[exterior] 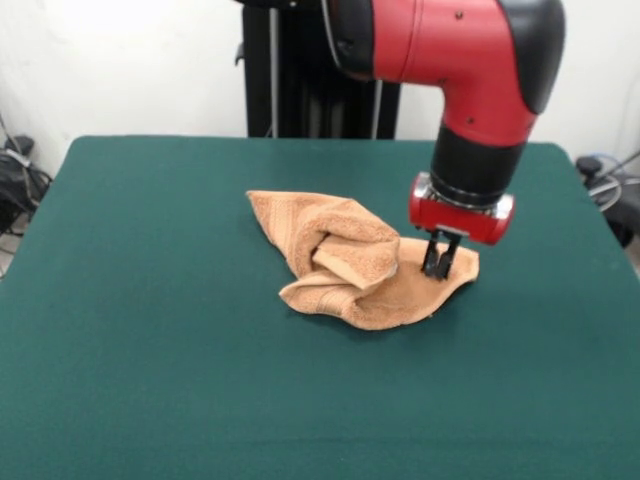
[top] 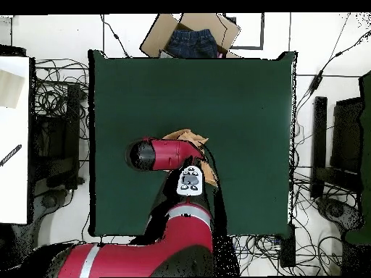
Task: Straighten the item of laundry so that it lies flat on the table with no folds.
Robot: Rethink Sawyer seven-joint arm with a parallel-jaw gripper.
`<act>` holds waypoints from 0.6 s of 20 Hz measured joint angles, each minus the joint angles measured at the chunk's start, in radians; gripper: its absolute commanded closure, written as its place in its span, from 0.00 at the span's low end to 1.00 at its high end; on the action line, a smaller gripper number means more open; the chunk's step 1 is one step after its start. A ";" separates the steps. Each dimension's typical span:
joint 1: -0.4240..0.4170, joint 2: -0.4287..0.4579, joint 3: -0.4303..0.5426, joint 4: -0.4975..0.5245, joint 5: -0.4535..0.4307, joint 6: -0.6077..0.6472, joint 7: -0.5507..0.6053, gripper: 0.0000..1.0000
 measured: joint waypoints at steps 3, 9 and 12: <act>-0.001 0.030 0.000 0.000 0.000 -0.024 0.000 1.00; 0.003 0.041 -0.002 -0.001 0.001 -0.051 0.000 0.00; 0.008 0.041 -0.002 -0.004 0.001 -0.051 0.000 0.00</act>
